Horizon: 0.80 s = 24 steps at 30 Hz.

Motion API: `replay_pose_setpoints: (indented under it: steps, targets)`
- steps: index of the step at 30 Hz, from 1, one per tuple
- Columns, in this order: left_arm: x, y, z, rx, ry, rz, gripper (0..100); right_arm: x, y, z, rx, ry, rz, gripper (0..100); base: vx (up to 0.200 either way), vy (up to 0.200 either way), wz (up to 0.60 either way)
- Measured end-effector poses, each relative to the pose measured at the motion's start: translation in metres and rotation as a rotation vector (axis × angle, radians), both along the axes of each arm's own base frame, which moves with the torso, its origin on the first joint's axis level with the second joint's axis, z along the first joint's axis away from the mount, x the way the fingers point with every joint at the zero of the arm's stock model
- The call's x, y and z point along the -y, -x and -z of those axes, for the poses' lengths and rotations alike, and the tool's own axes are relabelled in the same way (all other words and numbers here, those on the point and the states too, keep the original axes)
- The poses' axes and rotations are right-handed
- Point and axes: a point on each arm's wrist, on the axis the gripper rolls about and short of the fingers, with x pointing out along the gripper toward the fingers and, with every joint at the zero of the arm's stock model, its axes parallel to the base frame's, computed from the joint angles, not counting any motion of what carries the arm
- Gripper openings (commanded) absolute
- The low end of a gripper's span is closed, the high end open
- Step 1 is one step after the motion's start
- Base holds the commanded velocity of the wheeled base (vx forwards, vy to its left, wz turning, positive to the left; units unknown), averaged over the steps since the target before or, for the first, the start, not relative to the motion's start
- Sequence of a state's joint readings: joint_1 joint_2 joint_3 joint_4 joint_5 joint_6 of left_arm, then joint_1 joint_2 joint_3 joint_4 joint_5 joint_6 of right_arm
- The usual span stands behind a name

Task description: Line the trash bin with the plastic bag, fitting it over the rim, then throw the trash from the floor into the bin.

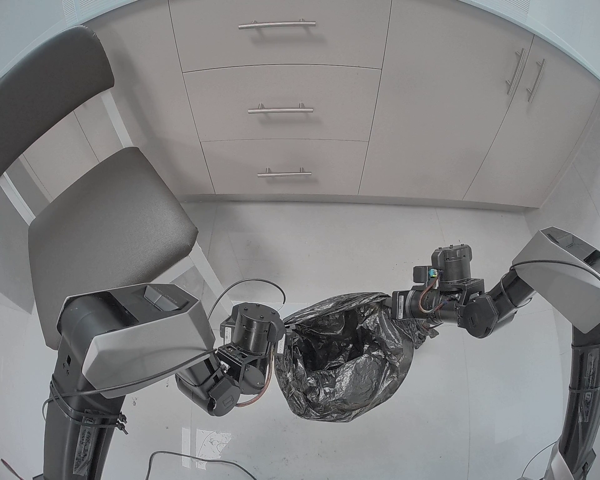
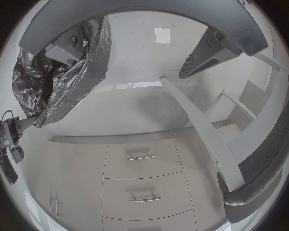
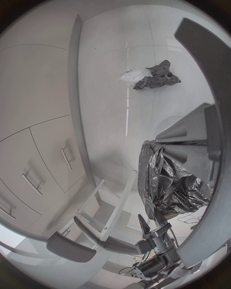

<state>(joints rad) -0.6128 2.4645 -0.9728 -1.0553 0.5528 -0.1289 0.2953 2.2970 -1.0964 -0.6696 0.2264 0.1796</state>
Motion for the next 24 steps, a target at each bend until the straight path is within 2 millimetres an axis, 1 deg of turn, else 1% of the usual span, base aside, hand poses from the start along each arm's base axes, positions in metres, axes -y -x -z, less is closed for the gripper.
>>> replay_pose_setpoints:
  steps: [12,13,24]
  targets:
    - [0.0,-0.001,0.005,-0.006,0.001,-0.003,100,-0.006,-0.012,0.003,0.018,0.002,-0.002,0,0.0,0.0,0.0]
    - [0.0,-0.001,0.005,-0.007,0.0,-0.003,100,-0.006,-0.012,0.004,0.018,0.002,-0.002,100,0.0,0.0,0.0]
    - [0.0,-0.001,0.008,-0.012,0.008,-0.008,100,-0.006,-0.013,0.006,0.015,0.004,-0.003,100,0.0,0.0,0.0]
